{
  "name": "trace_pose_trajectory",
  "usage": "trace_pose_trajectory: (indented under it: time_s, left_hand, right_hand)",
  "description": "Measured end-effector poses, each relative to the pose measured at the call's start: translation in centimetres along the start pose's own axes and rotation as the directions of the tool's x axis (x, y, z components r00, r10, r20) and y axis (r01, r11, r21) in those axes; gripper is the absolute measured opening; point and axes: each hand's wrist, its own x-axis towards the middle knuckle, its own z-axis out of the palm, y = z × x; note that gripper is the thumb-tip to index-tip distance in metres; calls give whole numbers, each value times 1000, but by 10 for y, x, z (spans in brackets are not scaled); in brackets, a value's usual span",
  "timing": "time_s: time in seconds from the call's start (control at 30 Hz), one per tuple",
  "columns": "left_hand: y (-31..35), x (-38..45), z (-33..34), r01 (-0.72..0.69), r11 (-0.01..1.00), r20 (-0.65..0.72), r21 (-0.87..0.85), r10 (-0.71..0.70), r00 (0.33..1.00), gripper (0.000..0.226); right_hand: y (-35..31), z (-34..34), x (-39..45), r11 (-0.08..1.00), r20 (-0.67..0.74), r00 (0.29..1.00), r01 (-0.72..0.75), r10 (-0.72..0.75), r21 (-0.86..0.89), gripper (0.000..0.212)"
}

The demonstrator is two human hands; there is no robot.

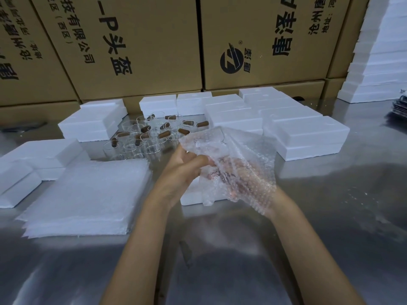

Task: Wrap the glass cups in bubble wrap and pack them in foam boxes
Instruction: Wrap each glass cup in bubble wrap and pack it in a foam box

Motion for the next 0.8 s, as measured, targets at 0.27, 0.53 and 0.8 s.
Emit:
trace_pose_trajectory:
  time_s: [0.27, 0.53, 0.8]
  left_hand:
    - [2, 0, 0, 74, 994, 15, -77, -73, 997, 59]
    - [9, 1, 5, -30, 988, -179, -154, 2, 984, 60]
    - [12, 2, 1, -80, 881, -225, -466, -30, 974, 39]
  right_hand:
    - [-5, -10, -7, 989, 70, 988, 138, -135, -48, 19]
    - [-21, -3, -6, 937, -148, 939, 329, -311, 116, 18]
    - [-23, -17, 1, 909, -208, 944, 307, -254, 283, 49]
